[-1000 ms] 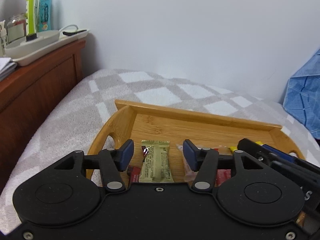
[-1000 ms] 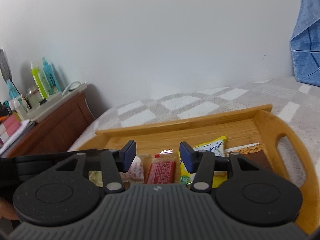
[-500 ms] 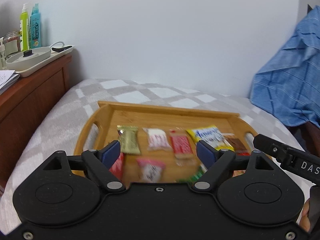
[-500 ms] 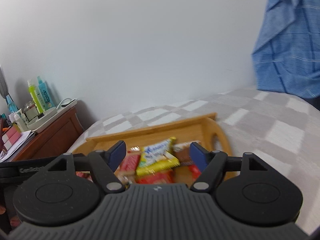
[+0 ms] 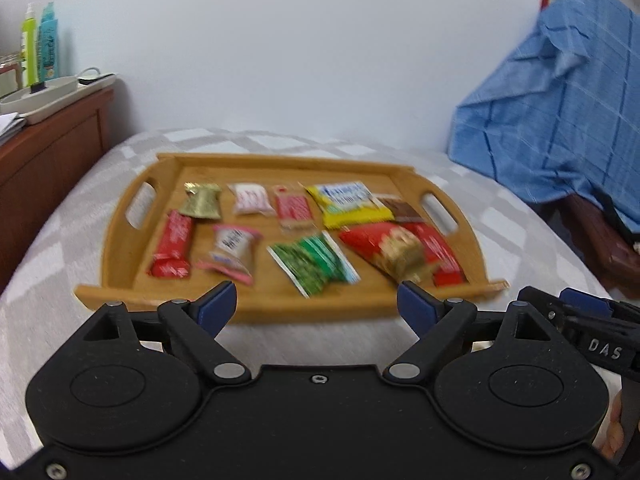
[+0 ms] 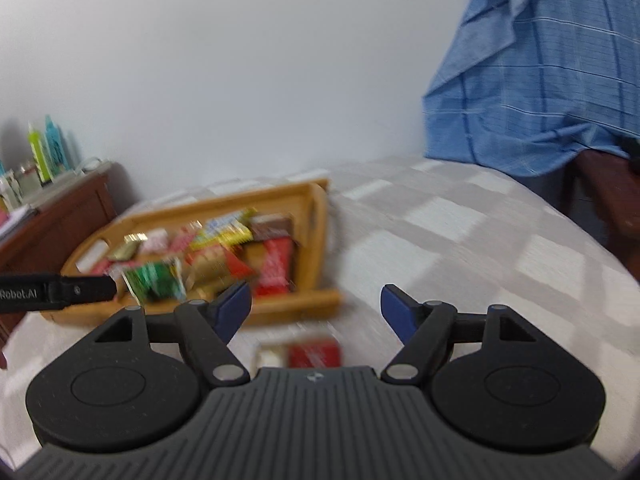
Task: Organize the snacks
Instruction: 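Move both tools back away from the tray, then grasp the white-and-gold candy with the left tool while the right tool grasps the red Biscoff pack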
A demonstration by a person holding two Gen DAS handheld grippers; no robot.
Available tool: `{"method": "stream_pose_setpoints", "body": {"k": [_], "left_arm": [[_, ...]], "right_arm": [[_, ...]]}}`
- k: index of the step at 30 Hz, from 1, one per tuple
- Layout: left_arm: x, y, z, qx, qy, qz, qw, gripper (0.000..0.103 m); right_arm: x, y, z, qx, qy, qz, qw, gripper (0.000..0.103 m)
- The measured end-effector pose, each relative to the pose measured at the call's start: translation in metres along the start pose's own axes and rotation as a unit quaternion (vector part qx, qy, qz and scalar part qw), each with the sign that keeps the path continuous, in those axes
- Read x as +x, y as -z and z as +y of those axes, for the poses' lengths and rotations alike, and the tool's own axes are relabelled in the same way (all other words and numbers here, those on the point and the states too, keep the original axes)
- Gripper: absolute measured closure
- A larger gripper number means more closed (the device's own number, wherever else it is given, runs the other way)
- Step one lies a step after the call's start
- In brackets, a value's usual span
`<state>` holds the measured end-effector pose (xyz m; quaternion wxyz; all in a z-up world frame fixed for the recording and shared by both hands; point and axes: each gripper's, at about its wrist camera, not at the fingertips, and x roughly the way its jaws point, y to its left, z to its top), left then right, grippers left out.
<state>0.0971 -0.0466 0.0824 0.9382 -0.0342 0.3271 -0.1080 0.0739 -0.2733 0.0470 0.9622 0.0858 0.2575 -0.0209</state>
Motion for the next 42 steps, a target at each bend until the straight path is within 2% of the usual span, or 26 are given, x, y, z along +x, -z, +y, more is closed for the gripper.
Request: {"method": "stream_pose_setpoints", "body": {"k": [2, 3, 4, 5, 7, 9, 15, 21, 23, 24, 27, 29, 38, 42], "left_arm": [[0.000, 0.006, -0.011, 0.012, 0.017, 0.013, 0.9997, 0.029], [0.000, 0.009, -0.016, 0.018, 0.028, 0.022, 0.9992, 0.044], [0.002, 0.012, -0.021, 0.021, 0.038, 0.034, 0.9985, 0.054], [0.004, 0.014, -0.026, 0.021, 0.052, 0.047, 0.9973, 0.057], [0.006, 0.019, -0.034, 0.017, 0.073, 0.064, 0.9951, 0.058], [0.010, 0.022, -0.044, 0.018, 0.083, 0.071, 0.9939, 0.059], [0.028, 0.023, -0.072, 0.009, 0.104, 0.091, 0.9904, 0.059], [0.052, 0.030, -0.097, 0.011, 0.104, 0.114, 0.9879, 0.059], [0.055, 0.032, -0.103, 0.020, 0.094, 0.105, 0.9897, 0.059], [0.056, 0.032, -0.106, 0.027, 0.088, 0.102, 0.9905, 0.060], [0.056, 0.033, -0.109, 0.038, 0.077, 0.096, 0.9917, 0.075], [0.055, 0.033, -0.107, 0.042, 0.075, 0.095, 0.9918, 0.079], [0.050, 0.034, -0.093, 0.052, 0.067, 0.089, 0.9924, 0.081], [0.047, 0.034, -0.085, 0.062, 0.049, 0.081, 0.9936, 0.082]], "right_arm": [[-0.005, 0.007, -0.002, -0.013, 0.017, 0.008, 1.000, 0.026], [-0.008, 0.011, -0.004, -0.018, 0.025, 0.013, 0.999, 0.031], [-0.010, 0.014, -0.005, -0.022, 0.029, 0.019, 0.999, 0.036], [-0.013, 0.017, -0.008, -0.025, 0.033, 0.026, 0.999, 0.039], [-0.015, 0.023, -0.013, -0.021, 0.034, 0.042, 0.998, 0.049], [-0.018, 0.027, -0.018, -0.012, 0.029, 0.055, 0.998, 0.052], [-0.022, 0.038, -0.024, -0.007, 0.023, 0.072, 0.997, 0.052], [-0.024, 0.043, -0.035, 0.015, 0.018, 0.080, 0.997, 0.052], [-0.023, 0.043, -0.035, 0.014, 0.018, 0.078, 0.997, 0.052], [-0.023, 0.043, -0.035, 0.015, 0.016, 0.078, 0.997, 0.051], [-0.021, 0.041, -0.034, 0.021, 0.008, 0.077, 0.997, 0.045], [-0.020, 0.040, -0.033, 0.020, 0.005, 0.077, 0.997, 0.041], [-0.012, 0.038, -0.021, 0.009, -0.010, 0.077, 0.997, 0.036], [-0.006, 0.037, -0.017, 0.000, -0.009, 0.076, 0.997, 0.033]]}}
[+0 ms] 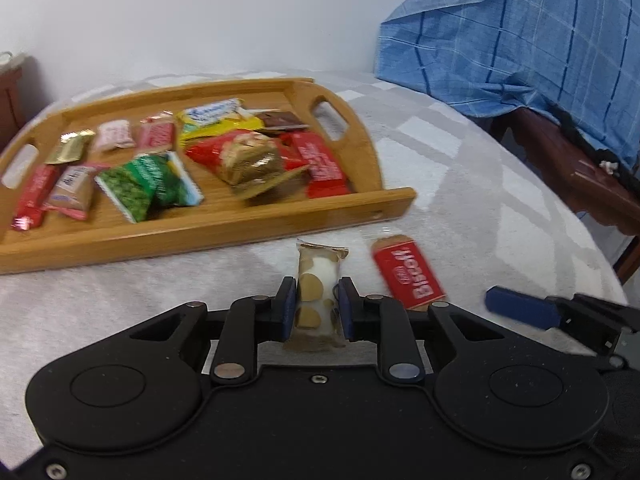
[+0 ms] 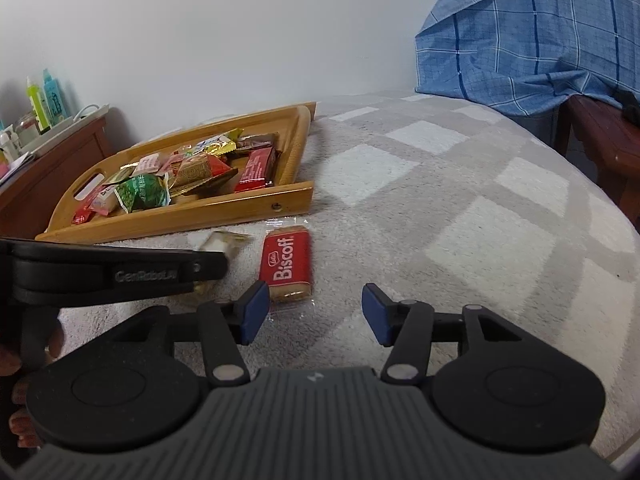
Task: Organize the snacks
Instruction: 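Grasp the white-and-gold candy with the left tool while the right tool grasps the red Biscoff pack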
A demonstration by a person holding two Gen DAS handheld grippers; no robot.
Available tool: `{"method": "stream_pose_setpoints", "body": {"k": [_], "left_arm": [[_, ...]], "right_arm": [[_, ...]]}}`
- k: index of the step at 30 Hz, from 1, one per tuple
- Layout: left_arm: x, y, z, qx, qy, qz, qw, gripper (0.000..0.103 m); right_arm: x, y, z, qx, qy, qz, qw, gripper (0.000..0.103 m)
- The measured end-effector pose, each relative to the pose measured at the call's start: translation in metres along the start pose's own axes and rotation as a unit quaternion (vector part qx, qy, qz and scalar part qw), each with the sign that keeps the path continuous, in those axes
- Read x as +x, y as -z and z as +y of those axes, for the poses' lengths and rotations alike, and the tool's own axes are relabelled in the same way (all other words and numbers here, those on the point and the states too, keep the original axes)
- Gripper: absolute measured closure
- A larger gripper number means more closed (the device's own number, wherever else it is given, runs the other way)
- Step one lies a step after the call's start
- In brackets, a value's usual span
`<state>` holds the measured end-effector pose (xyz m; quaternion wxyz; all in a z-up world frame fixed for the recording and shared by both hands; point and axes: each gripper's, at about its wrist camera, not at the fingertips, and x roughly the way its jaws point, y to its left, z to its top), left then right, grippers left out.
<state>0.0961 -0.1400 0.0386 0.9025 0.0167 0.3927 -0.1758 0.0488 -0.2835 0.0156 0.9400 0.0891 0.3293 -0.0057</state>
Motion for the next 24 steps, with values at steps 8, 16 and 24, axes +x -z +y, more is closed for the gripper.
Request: {"method": "stream_pose_setpoints", "body": {"k": [8, 16, 24], "left_arm": [[-0.007, 0.006, 0.023, -0.012, -0.012, -0.004, 0.9999, 0.081], [-0.005, 0.010, 0.026, -0.011, -0.015, -0.007, 0.9998, 0.078], [-0.004, 0.011, 0.026, -0.016, -0.012, -0.011, 0.9997, 0.078]], "right_arm": [[0.007, 0.003, 0.013, -0.038, -0.003, -0.019, 0.999, 0.032], [0.018, 0.004, 0.026, -0.053, 0.009, -0.032, 0.998, 0.032], [0.023, 0.003, 0.028, -0.042, 0.020, -0.034, 0.998, 0.035]]}}
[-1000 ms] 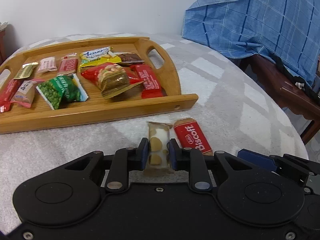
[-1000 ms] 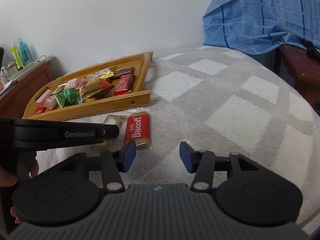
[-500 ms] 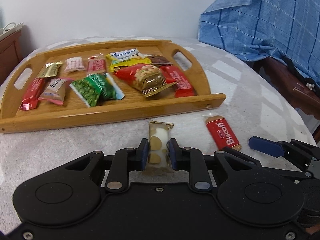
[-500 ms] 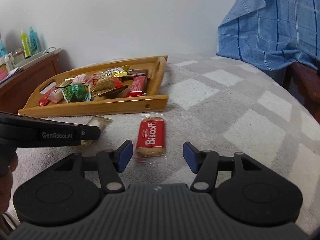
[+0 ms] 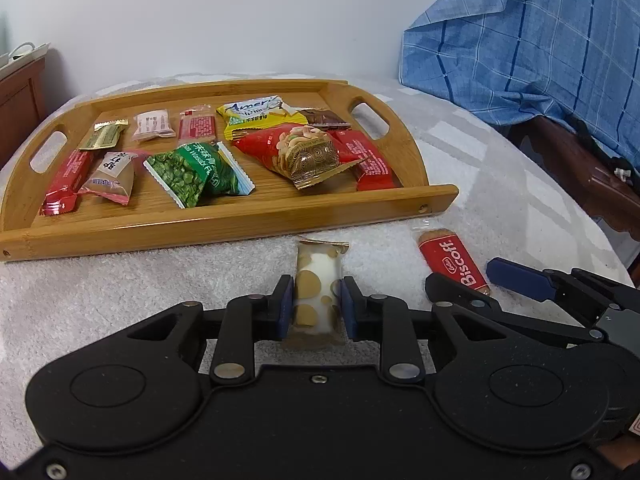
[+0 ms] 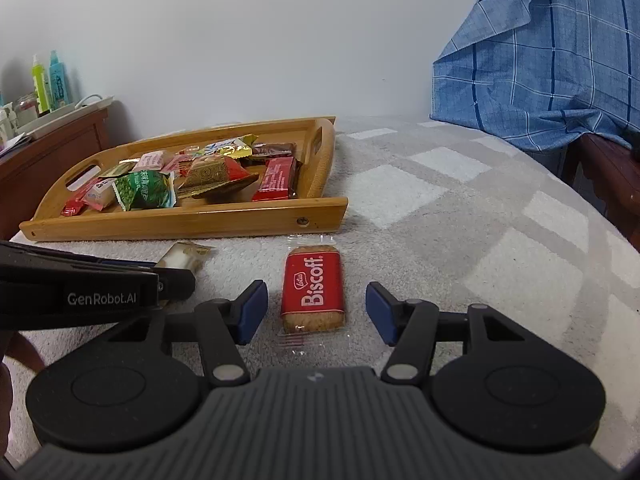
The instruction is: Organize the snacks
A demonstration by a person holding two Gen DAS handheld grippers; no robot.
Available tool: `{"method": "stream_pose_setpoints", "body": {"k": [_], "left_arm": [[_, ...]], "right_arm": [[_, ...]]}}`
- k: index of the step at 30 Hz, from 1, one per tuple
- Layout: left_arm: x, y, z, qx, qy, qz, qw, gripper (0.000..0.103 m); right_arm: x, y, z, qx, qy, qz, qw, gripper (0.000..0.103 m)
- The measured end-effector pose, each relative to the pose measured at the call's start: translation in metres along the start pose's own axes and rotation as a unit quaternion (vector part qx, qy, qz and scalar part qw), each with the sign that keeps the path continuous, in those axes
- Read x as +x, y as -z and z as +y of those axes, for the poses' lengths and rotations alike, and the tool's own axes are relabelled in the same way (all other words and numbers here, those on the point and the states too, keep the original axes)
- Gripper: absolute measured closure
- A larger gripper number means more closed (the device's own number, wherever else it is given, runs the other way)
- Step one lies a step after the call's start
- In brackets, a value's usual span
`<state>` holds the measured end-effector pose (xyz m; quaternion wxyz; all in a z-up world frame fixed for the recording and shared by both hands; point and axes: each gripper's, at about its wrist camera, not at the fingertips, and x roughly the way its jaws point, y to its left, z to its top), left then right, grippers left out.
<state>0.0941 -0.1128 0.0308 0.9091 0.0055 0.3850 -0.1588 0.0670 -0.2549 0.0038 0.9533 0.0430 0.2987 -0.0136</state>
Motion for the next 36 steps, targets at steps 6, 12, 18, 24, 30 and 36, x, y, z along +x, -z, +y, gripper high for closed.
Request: {"method": "stream_pose_setpoints", "body": {"k": [6, 12, 18, 24, 30, 36], "left_arm": [[0.001, 0.000, 0.000, -0.001, 0.002, -0.002, 1.0000, 0.078], [-0.001, 0.000, 0.001, -0.002, 0.002, -0.006, 1.0000, 0.081], [-0.008, 0.000, 0.004, -0.007, 0.003, -0.012, 0.9999, 0.082], [-0.016, 0.004, 0.007, -0.004, 0.004, -0.015, 0.9999, 0.082], [-0.025, 0.006, 0.019, -0.009, -0.004, -0.017, 0.9998, 0.082], [-0.035, 0.009, 0.031, -0.013, -0.012, -0.023, 0.9996, 0.082]], "right_arm": [[0.003, -0.002, 0.004, -0.002, 0.003, 0.000, 1.000, 0.054], [0.006, -0.005, 0.002, 0.018, 0.004, -0.005, 1.000, 0.066], [0.001, -0.005, 0.001, 0.033, -0.006, -0.013, 0.999, 0.066], [-0.005, -0.003, 0.005, 0.032, -0.020, -0.016, 0.999, 0.066], [-0.005, 0.000, 0.013, 0.018, -0.037, -0.014, 0.999, 0.066], [-0.010, 0.001, 0.024, -0.007, -0.061, -0.024, 0.998, 0.066]]}}
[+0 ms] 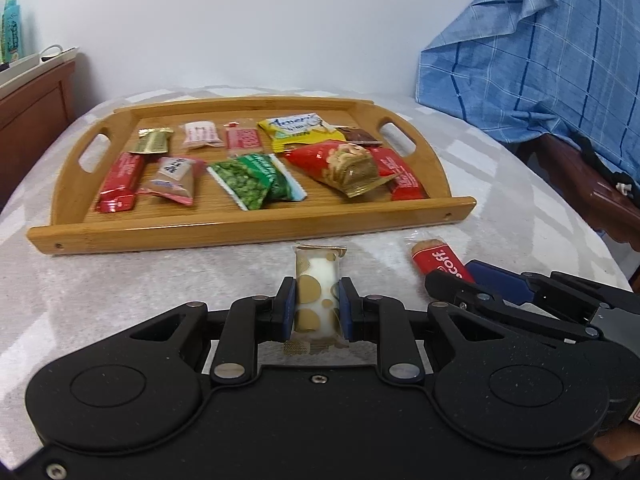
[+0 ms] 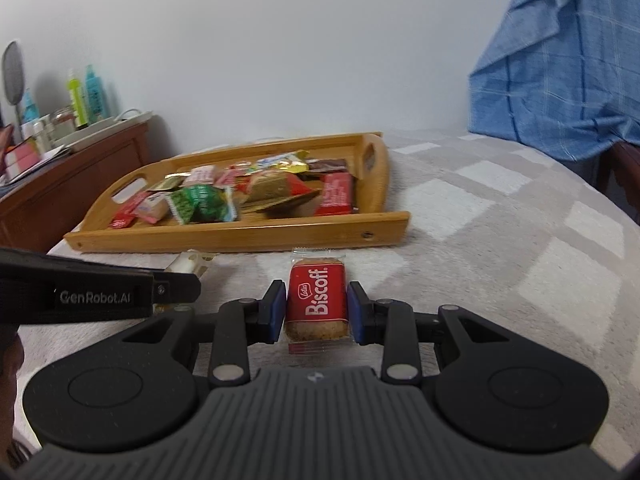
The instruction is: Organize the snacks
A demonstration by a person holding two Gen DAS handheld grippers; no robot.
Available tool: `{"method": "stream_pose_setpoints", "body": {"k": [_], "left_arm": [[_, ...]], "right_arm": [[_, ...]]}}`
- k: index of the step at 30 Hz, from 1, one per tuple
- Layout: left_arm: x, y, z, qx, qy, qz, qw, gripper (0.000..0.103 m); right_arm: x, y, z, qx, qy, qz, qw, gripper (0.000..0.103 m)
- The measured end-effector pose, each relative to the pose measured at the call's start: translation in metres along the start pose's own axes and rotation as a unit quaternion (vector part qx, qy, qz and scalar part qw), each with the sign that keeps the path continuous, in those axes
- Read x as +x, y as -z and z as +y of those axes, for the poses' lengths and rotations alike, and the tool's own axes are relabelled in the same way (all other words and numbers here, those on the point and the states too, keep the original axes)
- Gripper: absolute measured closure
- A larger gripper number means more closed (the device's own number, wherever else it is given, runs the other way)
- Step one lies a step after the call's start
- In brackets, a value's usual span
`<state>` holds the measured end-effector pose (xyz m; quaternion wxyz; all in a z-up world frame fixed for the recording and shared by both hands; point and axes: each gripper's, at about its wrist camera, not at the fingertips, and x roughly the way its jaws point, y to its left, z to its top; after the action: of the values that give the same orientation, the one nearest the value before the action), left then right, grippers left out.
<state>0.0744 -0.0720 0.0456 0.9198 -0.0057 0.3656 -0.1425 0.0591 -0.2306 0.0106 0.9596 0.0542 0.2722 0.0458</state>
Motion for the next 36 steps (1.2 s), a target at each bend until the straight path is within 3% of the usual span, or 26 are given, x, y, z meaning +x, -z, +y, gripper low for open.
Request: {"method": "stream_pose_setpoints", "body": {"k": [6, 8, 9, 12, 15, 23, 29, 34, 36], "left_arm": [[-0.002, 0.006, 0.009, -0.004, -0.008, 0.006, 0.9999, 0.082], [-0.002, 0.009, 0.012, -0.011, -0.008, 0.011, 0.9999, 0.080], [-0.002, 0.011, 0.013, -0.014, -0.010, 0.011, 0.9998, 0.078], [-0.009, 0.018, 0.016, -0.011, -0.016, 0.007, 0.9998, 0.053], [-0.015, 0.026, 0.020, -0.003, -0.026, 0.010, 0.9996, 0.051], [-0.024, 0.034, 0.027, 0.005, -0.041, 0.015, 0.9991, 0.047], [-0.021, 0.030, 0.040, -0.003, -0.082, 0.006, 0.9966, 0.041], [-0.014, 0.023, 0.045, 0.004, -0.147, -0.003, 0.9891, 0.043], [-0.016, 0.021, 0.047, -0.004, -0.136, -0.008, 0.9907, 0.043]], "right_arm": [[0.001, 0.003, 0.013, -0.030, -0.037, 0.011, 0.999, 0.065], [0.003, 0.005, 0.017, -0.040, -0.049, 0.020, 0.998, 0.059], [0.004, 0.006, 0.019, -0.045, -0.053, 0.024, 0.997, 0.059], [0.002, 0.010, 0.024, -0.066, -0.056, 0.029, 0.996, 0.041], [-0.004, 0.014, 0.025, -0.082, -0.058, 0.036, 0.994, 0.036], [-0.018, 0.024, 0.016, -0.105, -0.010, 0.043, 0.993, 0.027], [-0.014, 0.015, -0.011, -0.032, 0.046, 0.043, 0.998, 0.026], [-0.008, 0.005, -0.029, 0.031, 0.094, 0.028, 0.995, 0.024], [-0.005, 0.001, -0.036, 0.049, 0.119, 0.025, 0.991, 0.024]]}}
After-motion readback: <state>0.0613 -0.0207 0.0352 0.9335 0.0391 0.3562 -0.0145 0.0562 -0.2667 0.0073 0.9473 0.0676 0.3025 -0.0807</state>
